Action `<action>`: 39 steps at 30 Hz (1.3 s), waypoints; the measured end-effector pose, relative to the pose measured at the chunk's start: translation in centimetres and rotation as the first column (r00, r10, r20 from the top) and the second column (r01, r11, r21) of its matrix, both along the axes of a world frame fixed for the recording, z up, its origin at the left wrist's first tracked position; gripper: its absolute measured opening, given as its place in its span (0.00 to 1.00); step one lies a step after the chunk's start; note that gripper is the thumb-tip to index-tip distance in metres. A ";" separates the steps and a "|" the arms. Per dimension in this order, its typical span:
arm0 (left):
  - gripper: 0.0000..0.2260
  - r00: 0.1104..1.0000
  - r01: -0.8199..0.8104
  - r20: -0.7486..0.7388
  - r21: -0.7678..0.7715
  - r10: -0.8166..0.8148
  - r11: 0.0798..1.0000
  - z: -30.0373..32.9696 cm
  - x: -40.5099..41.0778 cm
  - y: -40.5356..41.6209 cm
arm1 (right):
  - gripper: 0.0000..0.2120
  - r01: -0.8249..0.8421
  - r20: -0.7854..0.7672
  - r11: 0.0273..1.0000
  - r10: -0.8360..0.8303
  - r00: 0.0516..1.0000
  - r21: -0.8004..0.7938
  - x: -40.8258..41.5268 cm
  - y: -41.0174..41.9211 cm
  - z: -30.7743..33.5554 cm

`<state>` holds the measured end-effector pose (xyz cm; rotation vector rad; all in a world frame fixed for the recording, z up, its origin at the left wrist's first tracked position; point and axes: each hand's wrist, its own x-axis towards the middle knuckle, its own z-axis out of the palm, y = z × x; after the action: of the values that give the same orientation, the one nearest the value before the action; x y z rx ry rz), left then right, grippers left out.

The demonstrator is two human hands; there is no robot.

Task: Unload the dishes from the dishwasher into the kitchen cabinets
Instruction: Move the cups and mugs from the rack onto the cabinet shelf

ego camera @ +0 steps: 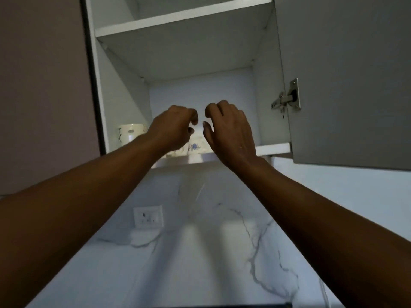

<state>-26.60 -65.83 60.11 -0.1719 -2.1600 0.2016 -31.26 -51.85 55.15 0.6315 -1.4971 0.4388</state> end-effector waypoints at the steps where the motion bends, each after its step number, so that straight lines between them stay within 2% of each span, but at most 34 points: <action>1: 0.11 1.000 -0.001 -0.001 -0.008 0.001 1.000 -0.6 2.2 0.0 | 0.10 0.017 0.013 0.999 -0.017 1.000 0.042 1.7 0.1 -1.1; 4: 0.11 1.000 -0.021 0.018 0.020 0.021 1.000 -2.5 8.4 -0.1 | 0.11 0.085 0.078 0.987 -0.096 0.992 0.138 6.9 0.3 -3.5; 8: 0.11 0.998 -0.027 0.053 0.034 0.025 0.999 -6.3 15.9 0.2 | 0.08 0.106 0.180 0.988 -0.126 0.975 0.116 13.9 1.1 -7.5; 11: 0.12 0.990 -0.067 0.127 0.061 0.059 0.996 -10.0 21.1 0.7 | 0.09 0.091 0.219 0.978 -0.132 0.967 0.187 19.3 2.3 -11.0; 16: 0.11 0.964 -0.069 0.260 0.049 0.054 0.996 -15.6 28.2 3.4 | 0.12 0.015 0.402 0.937 -0.165 0.901 0.349 27.1 6.9 -15.8; 18: 0.11 0.954 -0.079 0.295 0.080 0.052 0.994 -17.3 30.6 5.0 | 0.14 -0.029 0.431 0.924 -0.151 0.890 0.382 29.5 8.9 -17.0; 20: 0.12 0.944 -0.091 0.327 0.123 0.047 0.988 -19.1 33.0 7.5 | 0.14 -0.073 0.448 0.909 -0.132 0.884 0.411 31.9 11.0 -17.7; 25: 0.12 0.920 -0.145 0.380 0.116 0.091 0.983 -22.8 38.3 14.8 | 0.15 -0.147 0.494 0.877 -0.114 0.862 0.458 37.4 17.3 -20.0; 31: 0.11 0.862 -0.234 0.493 0.186 0.115 0.954 -28.8 43.2 23.9 | 0.15 -0.286 0.595 0.793 -0.116 0.796 0.538 42.8 28.2 -26.2; 35: 0.13 0.769 -0.263 0.637 0.229 0.060 0.937 -33.4 45.9 31.9 | 0.15 -0.365 0.702 0.765 -0.155 0.695 0.531 45.8 36.4 -30.4; 39: 0.08 0.738 -0.234 0.673 0.310 -0.039 0.922 -38.2 48.2 38.2 | 0.15 -0.414 0.783 0.782 -0.146 0.605 0.466 47.8 42.0 -33.9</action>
<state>21.56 -27.65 21.88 0.1232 -2.8894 -0.2719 16.54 -9.80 21.23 1.1865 -2.5289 0.3588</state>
